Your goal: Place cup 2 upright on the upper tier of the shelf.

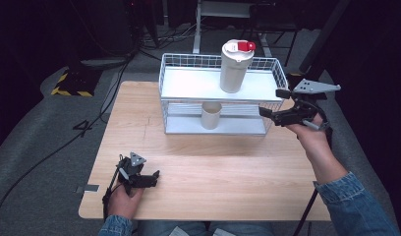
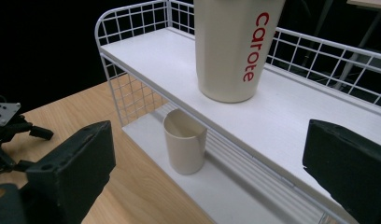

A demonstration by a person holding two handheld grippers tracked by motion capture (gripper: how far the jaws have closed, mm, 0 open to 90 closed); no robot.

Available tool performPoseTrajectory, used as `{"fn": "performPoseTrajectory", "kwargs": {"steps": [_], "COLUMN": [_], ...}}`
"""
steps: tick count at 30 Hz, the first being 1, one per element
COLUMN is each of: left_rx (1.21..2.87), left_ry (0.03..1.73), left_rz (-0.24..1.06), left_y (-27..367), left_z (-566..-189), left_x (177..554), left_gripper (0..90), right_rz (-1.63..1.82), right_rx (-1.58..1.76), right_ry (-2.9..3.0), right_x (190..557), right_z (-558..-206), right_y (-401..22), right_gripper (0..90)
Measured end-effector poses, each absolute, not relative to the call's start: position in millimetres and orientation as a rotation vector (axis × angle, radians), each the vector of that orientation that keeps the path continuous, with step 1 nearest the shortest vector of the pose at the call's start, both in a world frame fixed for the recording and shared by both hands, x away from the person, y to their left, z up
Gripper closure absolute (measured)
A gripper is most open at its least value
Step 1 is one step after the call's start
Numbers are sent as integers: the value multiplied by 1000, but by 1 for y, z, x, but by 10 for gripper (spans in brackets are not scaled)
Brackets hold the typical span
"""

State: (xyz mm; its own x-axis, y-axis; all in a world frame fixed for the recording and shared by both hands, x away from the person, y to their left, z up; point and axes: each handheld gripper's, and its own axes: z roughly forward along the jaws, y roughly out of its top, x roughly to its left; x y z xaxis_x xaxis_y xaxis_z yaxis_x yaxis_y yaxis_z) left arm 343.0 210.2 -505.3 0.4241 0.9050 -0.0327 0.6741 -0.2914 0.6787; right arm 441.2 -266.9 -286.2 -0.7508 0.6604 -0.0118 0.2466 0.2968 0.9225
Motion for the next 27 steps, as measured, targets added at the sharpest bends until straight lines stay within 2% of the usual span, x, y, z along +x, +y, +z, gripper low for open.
{"fn": "performPoseTrajectory", "kwargs": {"steps": [13, 27], "left_rx": [2060, 2063], "left_ry": [1329, 1326], "left_rz": [481, 480], "left_y": [210, 210], "left_z": [-505, -505], "left_x": [343, 343], "left_gripper": [75, 75], "right_rz": [1426, 1313], "right_rx": [782, 836], "right_ry": [2221, 2295], "right_x": [406, 382], "right_z": [-301, -346], "right_y": [-277, -284], "right_gripper": [35, 67]}}
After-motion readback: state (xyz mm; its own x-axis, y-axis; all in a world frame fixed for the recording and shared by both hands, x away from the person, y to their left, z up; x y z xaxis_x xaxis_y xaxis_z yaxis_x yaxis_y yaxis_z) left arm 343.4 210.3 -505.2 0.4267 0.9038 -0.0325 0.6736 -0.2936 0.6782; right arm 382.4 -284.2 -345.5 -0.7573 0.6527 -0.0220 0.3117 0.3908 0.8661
